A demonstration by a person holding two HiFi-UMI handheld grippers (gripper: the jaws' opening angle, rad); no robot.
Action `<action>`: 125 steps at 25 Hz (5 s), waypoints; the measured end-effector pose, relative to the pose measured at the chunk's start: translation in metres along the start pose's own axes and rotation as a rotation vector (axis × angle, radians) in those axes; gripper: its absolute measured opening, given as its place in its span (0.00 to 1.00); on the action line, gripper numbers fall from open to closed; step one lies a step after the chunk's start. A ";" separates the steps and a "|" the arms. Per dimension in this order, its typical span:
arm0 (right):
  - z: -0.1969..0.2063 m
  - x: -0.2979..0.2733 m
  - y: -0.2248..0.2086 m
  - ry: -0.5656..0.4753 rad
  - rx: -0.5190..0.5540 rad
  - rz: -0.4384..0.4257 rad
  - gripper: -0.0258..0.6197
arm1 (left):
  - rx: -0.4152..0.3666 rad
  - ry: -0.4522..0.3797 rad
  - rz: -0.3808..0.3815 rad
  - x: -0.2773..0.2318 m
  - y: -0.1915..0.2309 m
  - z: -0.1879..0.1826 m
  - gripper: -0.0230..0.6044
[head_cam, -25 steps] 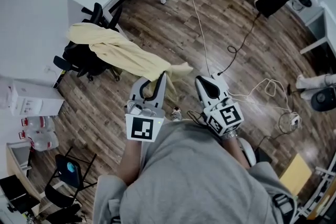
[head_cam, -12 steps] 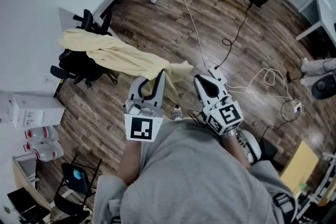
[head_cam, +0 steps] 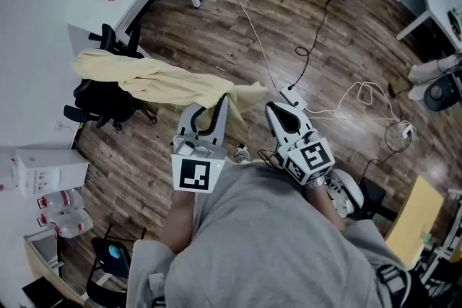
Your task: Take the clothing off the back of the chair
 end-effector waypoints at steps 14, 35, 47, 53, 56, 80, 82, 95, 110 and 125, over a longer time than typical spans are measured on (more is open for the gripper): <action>0.002 0.015 0.000 -0.009 -0.011 0.092 0.09 | 0.014 -0.046 0.108 -0.016 -0.012 -0.001 0.11; 0.003 0.031 -0.012 -0.024 -0.022 0.214 0.09 | 0.044 -0.068 0.204 -0.037 -0.019 0.006 0.11; 0.005 0.033 -0.013 -0.027 -0.027 0.243 0.09 | 0.046 -0.088 0.267 -0.046 -0.028 0.004 0.11; 0.007 0.038 -0.016 -0.022 -0.038 0.263 0.09 | 0.089 -0.072 0.249 -0.049 -0.026 0.011 0.11; 0.008 0.039 -0.017 -0.018 -0.038 0.263 0.09 | 0.199 -0.022 0.192 -0.045 -0.021 0.025 0.11; 0.009 0.017 -0.010 0.012 -0.014 0.151 0.09 | 0.177 -0.004 0.074 -0.021 -0.010 0.029 0.11; 0.010 0.013 -0.009 0.016 -0.012 0.134 0.09 | 0.182 0.001 0.050 -0.016 -0.007 0.031 0.11; 0.005 -0.030 0.010 0.051 0.024 -0.051 0.09 | 0.202 0.054 -0.162 0.031 0.023 0.039 0.11; -0.001 -0.104 0.066 0.090 0.100 -0.339 0.09 | 0.197 0.152 -0.400 0.099 0.049 0.051 0.11; -0.031 -0.151 0.142 0.057 0.204 -0.600 0.09 | 0.150 0.195 -0.590 0.150 0.078 0.044 0.11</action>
Point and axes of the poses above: the fingertips, and each gripper's own axes: x backward along the fingers, y to its left, z out of its underside, the point moved 9 cm from there along x, backward along the fingers, and after that the axes turned 3 degrees about -x, right-handed, at the moved point
